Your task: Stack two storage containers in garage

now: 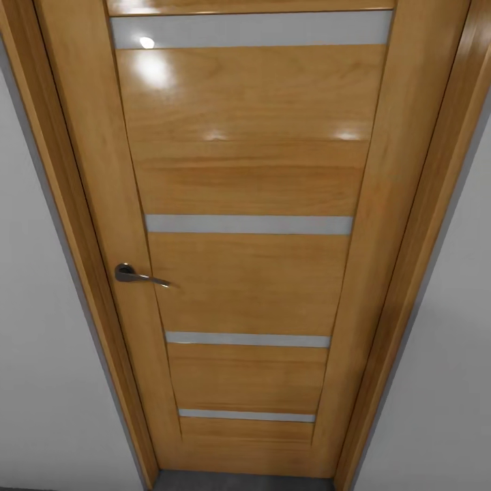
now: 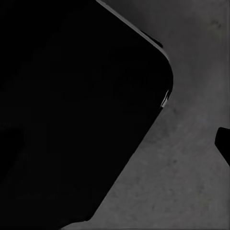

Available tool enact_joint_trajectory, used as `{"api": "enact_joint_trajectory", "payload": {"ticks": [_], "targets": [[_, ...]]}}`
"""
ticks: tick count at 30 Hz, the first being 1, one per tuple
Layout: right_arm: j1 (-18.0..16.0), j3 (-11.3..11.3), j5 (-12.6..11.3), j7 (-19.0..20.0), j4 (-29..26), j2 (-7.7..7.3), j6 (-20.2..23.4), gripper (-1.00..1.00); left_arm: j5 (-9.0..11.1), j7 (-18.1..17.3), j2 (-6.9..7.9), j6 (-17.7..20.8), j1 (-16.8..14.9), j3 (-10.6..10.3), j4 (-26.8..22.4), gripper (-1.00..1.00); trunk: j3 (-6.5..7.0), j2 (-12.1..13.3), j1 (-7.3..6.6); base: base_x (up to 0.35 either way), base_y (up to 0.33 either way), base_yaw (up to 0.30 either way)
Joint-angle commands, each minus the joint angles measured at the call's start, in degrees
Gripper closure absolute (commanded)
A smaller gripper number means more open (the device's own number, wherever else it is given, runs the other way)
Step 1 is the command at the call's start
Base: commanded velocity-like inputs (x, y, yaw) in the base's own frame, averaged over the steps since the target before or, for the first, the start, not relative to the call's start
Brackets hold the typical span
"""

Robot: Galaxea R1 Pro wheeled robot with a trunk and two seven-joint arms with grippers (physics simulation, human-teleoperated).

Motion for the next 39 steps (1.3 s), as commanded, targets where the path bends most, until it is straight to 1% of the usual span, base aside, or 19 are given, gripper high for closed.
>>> {"api": "enact_joint_trajectory", "payload": {"ticks": [1, 3, 5, 6, 8, 11, 12, 13, 15, 16, 18, 19, 21, 22, 23, 25, 27, 32, 39], "targets": [[-0.01, 0.06, -0.15, -0.04, -0.12, -0.04, -0.26, -1.0, 0.41, -0.06, -0.01, -0.13, -0.01, 0.04, 0.0, -1.0, -0.05, -0.03, 0.0, 0.0, 0.0, 0.0], [-0.01, -0.08, -0.91, -0.07, -1.13, -0.07, -0.89, -1.0, 0.4, -0.06, -0.01, -0.13, -0.01, 0.05, 0.0, -1.0, -0.05, -0.03, 0.0, 0.0, 0.0, 0.0], [-0.01, -0.18, -3.13, -0.21, -4.79, -0.13, -2.04, -1.0, 0.4, -0.06, -0.01, -0.13, -0.01, 0.05, 0.0, -1.0, -0.05, -0.03, 0.0, 0.0, 0.0, 0.0], [-0.01, -0.18, -3.78, -0.22, -6.07, -0.16, -2.22, -1.0, 0.39, -0.06, -0.01, -0.15, -0.01, 0.05, 0.0, -1.0, -0.05, -0.03, 0.0, 0.0, 0.0, 0.0], [-0.01, -0.17, -5.72, -0.33, -12.44, -0.31, -2.38, -1.0, 0.39, -0.06, -0.01, -0.14, -0.01, 0.06, 0.0, -1.0, -0.05, -0.03, 0.0, 0.0, 0.0, 0.0], [-0.01, -0.17, -6.49, -1.15, -20.15, -0.71, -1.74, -1.0, 0.39, -0.06, -0.01, -0.15, -0.01, 0.05, 0.0, -1.0, -0.05, -0.03, 0.0, 0.0, 0.0, 0.0], [-0.01, -0.17, -6.64, -1.89, -24.17, -1.08, -0.54, -1.0, 0.39, -0.06, -0.01, -0.16, -0.01, 0.05, 0.0, -1.0, -0.05, -0.03, 0.0, 0.0, 0.0, 0.0], [-0.01, -0.17, -6.69, -2.32, -26.16, -1.24, 0.37, -1.0, 0.39, -0.06, -0.01, -0.18, -0.01, 0.05, 0.0, -1.0, -0.05, -0.03, 0.0, 0.0, 0.0, 0.0], [-0.01, -0.21, -6.78, -4.11, -34.23, -1.72, 5.59, -1.0, 0.39, -0.06, -0.01, -0.19, -0.01, 0.05, 0.0, -1.0, -0.05, -0.03, 0.0, 0.0, 0.0, 0.0], [-0.01, -0.22, -6.78, -4.51, -36.31, -1.79, 7.07, -1.0, 0.39, -0.06, -0.01, -0.19, -0.01, 0.05, 0.0, -1.0, -0.05, -0.03, 0.0, 0.0, 0.0, 0.0], [-0.01, -0.28, -6.76, -5.91, -45.4, -2.08, 12.84, -1.0, 0.39, -0.06, -0.01, -0.17, -0.01, 0.05, 0.0, -1.0, -0.05, -0.03, 0.0, 0.0, 0.0, 0.0], [-0.01, -0.39, -6.66, -7.1, -57.01, -3.17, 19.31, -1.0, 0.39, -0.06, 0.01, -0.15, -0.01, 0.05, 0.0, -1.0, -0.05, -0.03, 0.0, 0.0, 0.0, 0.0], [-0.01, -0.5, -6.59, -7.57, -64.98, -3.9, 23.8, -1.0, 0.39, -0.06, 0.03, -0.14, -0.01, 0.05, 0.0, -1.0, -0.05, -0.03, 0.0, 0.0, 0.0, 0.0], [-0.02, -0.58, -6.56, -7.74, -70.3, -4.16, 26.81, -1.0, 0.39, -0.06, 0.04, -0.14, -0.01, 0.05, 0.0, -1.0, -0.05, -0.03, 0.0, 0.0, 0.0, 0.0], [-0.96, -0.68, -6.57, -8.11, -76.43, -4.28, 30.51, -1.0, 0.39, -0.06, 0.04, -0.13, -0.01, 0.0, 0.0, -1.0, -0.05, -0.03, 0.0, 0.0, 0.0, 0.0], [-3.7, -0.75, -6.65, -8.44, -80.04, -4.3, 33.69, -1.0, 0.39, -0.06, 0.06, -0.13, -0.01, -0.03, 0.0, -1.0, -0.05, -0.03, 0.0, 0.0, 0.0, 0.0], [-6.02, -1.0, -6.81, -8.49, -81.28, -4.29, 34.9, -1.0, 0.39, -0.06, 0.07, -0.13, -0.01, -0.03, 0.0, -1.0, -0.05, -0.03, 0.0, 0.0, 0.0, 0.0], [-8.4, -1.4, -7.0, -8.44, -81.82, -4.25, 35.47, -1.0, 0.39, -0.03, 0.07, -0.13, -0.01, -0.04, 0.0, -1.0, -0.05, -0.03, 0.0, 0.0, 0.0, 0.0], [-10.31, -1.48, -7.06, -8.42, -82.05, -3.91, 35.61, -1.0, 0.39, -0.02, 0.07, -0.13, -0.01, -0.1, 0.0, -1.0, -0.05, -0.03, 0.0, 0.0, 0.0, 0.0]]}}
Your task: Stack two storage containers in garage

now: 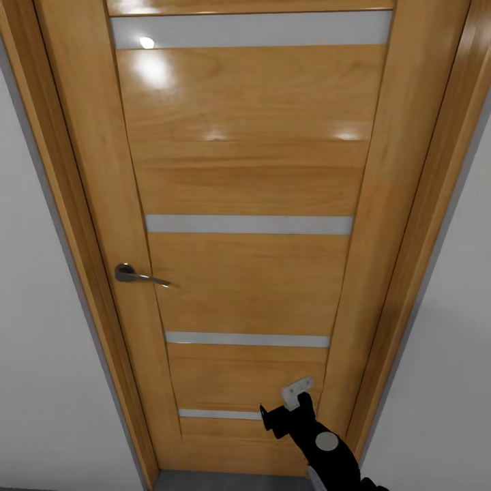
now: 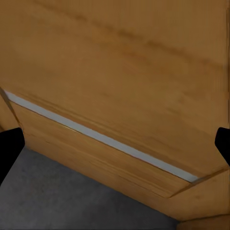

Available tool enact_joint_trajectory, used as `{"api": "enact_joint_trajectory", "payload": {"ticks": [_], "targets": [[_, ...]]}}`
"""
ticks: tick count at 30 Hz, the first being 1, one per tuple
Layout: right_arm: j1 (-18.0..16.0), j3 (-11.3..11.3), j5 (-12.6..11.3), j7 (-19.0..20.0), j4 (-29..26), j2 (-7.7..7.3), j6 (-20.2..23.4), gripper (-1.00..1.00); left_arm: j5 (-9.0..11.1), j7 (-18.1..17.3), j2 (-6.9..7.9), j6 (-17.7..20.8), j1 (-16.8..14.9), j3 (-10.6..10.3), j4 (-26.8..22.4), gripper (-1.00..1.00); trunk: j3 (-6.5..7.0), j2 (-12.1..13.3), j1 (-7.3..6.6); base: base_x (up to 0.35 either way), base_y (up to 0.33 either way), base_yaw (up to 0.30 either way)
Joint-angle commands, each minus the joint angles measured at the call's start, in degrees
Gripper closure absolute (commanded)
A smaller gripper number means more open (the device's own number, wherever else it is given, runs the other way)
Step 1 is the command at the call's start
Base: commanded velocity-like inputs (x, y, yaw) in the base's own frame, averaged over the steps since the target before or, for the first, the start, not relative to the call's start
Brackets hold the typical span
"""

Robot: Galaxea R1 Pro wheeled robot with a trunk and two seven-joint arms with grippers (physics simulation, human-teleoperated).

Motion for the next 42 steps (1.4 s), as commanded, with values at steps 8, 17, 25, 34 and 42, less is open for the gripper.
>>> {"api": "enact_joint_trajectory", "payload": {"ticks": [8, 17, 25, 34, 42], "targets": [[-2.62, 0.17, -0.7, -0.73, -0.44, 0.37, 2.64, -1.0, 0.42, -0.08, -0.01, -0.13, -0.01, 0.02, -0.01, -1.0, -0.06, -0.03, 0.0, 0.0, 0.0, 0.0], [-3.77, 0.17, -0.67, -0.88, -2.23, 0.69, 3.25, -1.0, 0.42, -0.09, -0.05, -0.13, -0.01, 0.02, -0.01, -1.0, -0.06, -0.03, 0.0, 0.0, 0.0, 0.0], [-4.03, 0.18, -0.42, -3.05, -6.78, 3.21, 8.79, -1.0, 0.42, -0.09, -0.01, -0.13, -0.01, 0.01, -0.01, -1.0, -0.06, -0.03, 0.0, 0.0, 0.0, 0.0], [-13.05, 0.17, -0.51, -3.74, -7.91, 3.84, 14.64, -1.0, 0.42, -0.09, -0.01, -0.13, -0.01, 0.01, -0.01, -1.0, -0.06, -0.03, 0.0, 0.0, 0.0, 0.0], [-20.34, 0.16, -0.15, -6.34, -7.65, 8.41, 20.56, -1.0, 0.42, -0.08, -0.01, -0.13, -0.01, 0.01, -0.01, -1.0, -0.06, -0.03, 0.0, 0.0, 0.0, 0.0]]}}
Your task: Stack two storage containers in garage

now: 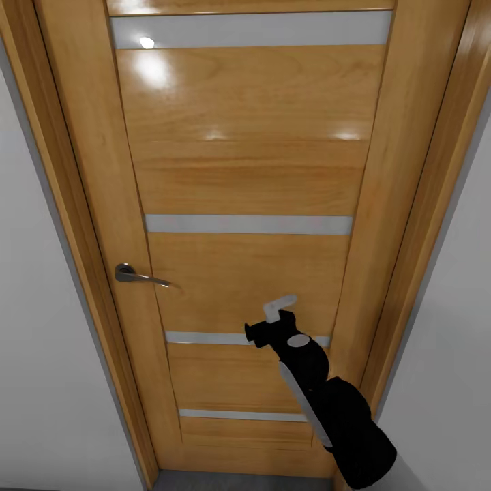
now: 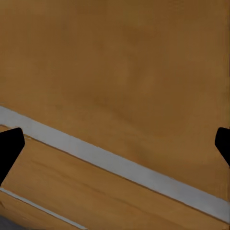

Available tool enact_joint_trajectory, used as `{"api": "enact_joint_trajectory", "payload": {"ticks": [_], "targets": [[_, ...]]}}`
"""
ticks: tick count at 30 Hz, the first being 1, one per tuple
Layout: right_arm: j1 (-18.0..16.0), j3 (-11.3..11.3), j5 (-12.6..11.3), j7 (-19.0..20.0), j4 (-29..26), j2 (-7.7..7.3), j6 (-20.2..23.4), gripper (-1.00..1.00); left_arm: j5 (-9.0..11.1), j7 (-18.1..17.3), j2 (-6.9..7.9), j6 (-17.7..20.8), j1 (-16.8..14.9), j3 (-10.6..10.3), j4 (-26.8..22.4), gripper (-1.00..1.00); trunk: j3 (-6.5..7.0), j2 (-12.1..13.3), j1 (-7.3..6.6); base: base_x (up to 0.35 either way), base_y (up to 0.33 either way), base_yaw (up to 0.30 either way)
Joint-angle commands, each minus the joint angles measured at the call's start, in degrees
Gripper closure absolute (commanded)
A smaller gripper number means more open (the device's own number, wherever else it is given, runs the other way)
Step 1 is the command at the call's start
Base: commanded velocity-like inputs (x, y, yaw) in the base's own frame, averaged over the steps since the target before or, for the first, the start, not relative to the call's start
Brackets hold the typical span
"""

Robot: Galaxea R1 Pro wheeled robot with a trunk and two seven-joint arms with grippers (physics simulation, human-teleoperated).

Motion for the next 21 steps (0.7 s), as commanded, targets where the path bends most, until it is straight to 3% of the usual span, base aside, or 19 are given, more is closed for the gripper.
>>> {"api": "enact_joint_trajectory", "payload": {"ticks": [1, 7, 15, 21], "targets": [[-0.38, 0.1, -0.59, -1.33, 0.25, 0.5, 0.26, -1.0, 0.42, -0.06, -0.01, -0.13, -0.01, 0.03, -0.01, -1.0, -0.06, -0.03, 0.0, 0.0, 0.0, 0.0], [-3.54, 0.13, -0.64, -2.7, 4.59, 2.32, 0.33, -1.0, 0.42, -0.07, -0.04, -0.13, -0.01, 0.03, -0.01, -1.0, -0.06, -0.03, 0.0, 0.0, 0.0, 0.0], [-7.52, 0.23, -0.54, -4.22, 15.13, 5.41, -0.54, -1.0, 0.42, -0.07, -0.09, -0.13, -0.01, 0.11, -0.01, -1.0, -0.06, -0.03, 0.0, 0.0, 0.0, 0.0], [-10.3, 0.27, -0.42, -4.82, 21.01, 5.68, -1.13, -1.0, 0.42, -0.07, -0.09, -0.13, -0.01, 0.11, -0.01, -1.0, -0.06, -0.03, 0.0, 0.0, 0.0, 0.0]]}}
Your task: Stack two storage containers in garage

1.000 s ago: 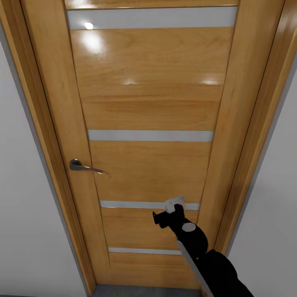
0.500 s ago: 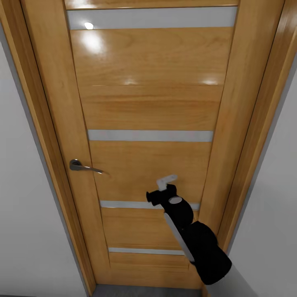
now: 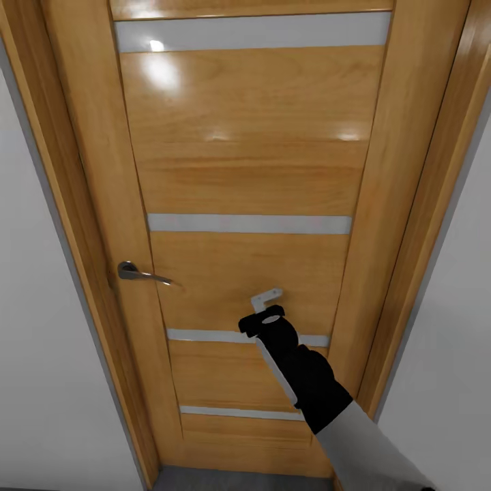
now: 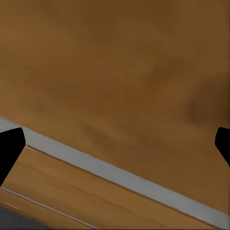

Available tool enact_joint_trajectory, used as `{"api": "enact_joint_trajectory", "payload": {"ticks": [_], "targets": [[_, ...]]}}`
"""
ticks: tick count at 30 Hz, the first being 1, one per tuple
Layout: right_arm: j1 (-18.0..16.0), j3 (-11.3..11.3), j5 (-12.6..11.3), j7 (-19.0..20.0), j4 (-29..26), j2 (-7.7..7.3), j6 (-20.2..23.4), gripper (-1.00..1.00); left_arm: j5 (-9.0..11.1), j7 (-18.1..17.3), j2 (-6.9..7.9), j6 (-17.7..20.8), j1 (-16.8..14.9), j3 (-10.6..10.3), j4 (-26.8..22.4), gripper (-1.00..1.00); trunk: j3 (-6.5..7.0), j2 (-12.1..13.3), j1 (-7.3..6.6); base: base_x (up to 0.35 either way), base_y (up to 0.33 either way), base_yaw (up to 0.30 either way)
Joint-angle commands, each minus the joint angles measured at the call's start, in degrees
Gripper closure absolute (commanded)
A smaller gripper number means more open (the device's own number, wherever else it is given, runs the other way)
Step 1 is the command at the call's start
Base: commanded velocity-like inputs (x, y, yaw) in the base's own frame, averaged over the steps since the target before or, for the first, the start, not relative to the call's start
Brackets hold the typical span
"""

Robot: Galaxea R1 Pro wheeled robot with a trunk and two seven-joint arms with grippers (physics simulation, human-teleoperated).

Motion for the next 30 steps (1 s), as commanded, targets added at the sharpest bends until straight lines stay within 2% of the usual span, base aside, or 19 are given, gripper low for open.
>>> {"api": "enact_joint_trajectory", "payload": {"ticks": [1, 2, 6, 8, 11, 13, 16, 23, 24, 28, 30], "targets": [[-0.26, 0.09, 0.23, -1.23, 0.79, 0.0, 0.19, -1.0, 0.42, -0.06, -0.01, -0.13, -0.01, 0.03, -0.01, -1.0, -0.06, -0.03, 0.0, 0.0, 0.0, 0.0], [-0.34, 0.09, 0.57, -1.56, 1.11, 0.0, 0.17, -1.0, 0.42, -0.06, -0.01, -0.13, -0.01, 0.03, -0.01, -1.0, -0.06, -0.03, 0.0, 0.0, 0.0, 0.0], [-0.61, 0.15, 5.1, -3.02, 3.7, 0.0, -0.85, -1.0, 0.42, -0.06, -0.01, -0.13, -0.01, 0.03, -0.01, -1.0, -0.06, -0.03, 0.0, 0.0, 0.0, 0.0], [-0.65, 0.18, 5.99, -3.13, 4.61, 0.0, -1.24, -1.0, 0.42, -0.06, -0.01, -0.13, -0.01, 0.03, -0.01, -1.0, -0.06, -0.03, 0.0, 0.0, 0.0, 0.0], [-2.05, 0.2, 6.65, -3.21, 7.77, 0.0, -2.03, -1.0, 0.42, -0.06, -0.01, -0.13, -0.01, 0.03, -0.01, -1.0, -0.06, -0.03, 0.0, 0.0, 0.0, 0.0], [-4.16, 0.21, 6.78, -3.24, 12.93, 0.0, -4.72, -1.0, 0.42, -0.06, -0.01, -0.13, -0.01, 0.03, -0.01, -1.0, -0.06, -0.03, 0.0, 0.0, 0.0, 0.0], [-4.66, 0.25, 6.83, -3.19, 14.24, 0.0, -5.78, -1.0, 0.42, -0.06, -0.01, -0.13, -0.01, 0.03, -0.01, -1.0, -0.06, -0.03, 0.0, 0.0, 0.0, 0.0], [-4.79, 0.75, 6.45, -2.92, 12.55, 0.0, -5.48, -1.0, 0.34, -0.06, -0.01, -0.13, -0.01, 0.03, -0.01, -1.0, -0.06, -0.03, 0.0, 0.0, 0.0, 0.0], [-4.79, 1.15, 6.42, -2.61, 9.86, 0.0, -5.17, -1.0, 0.33, -0.06, -0.01, -0.2, -0.01, 0.03, -0.01, -1.0, -0.06, -0.03, 0.0, 0.0, 0.0, 0.0], [-4.79, 1.46, 6.34, -2.46, 6.83, 0.0, -4.01, -1.0, 0.33, -0.06, -0.01, -0.21, -0.01, 0.03, -0.01, -1.0, -0.06, -0.03, 0.0, 0.0, 0.0, 0.0], [-4.79, 2.94, 6.33, -2.43, 4.97, 0.0, -2.91, -1.0, 0.33, -0.06, -0.01, -0.21, -0.01, 0.03, -0.01, -1.0, -0.06, -0.03, 0.0, 0.0, 0.0, 0.0]]}}
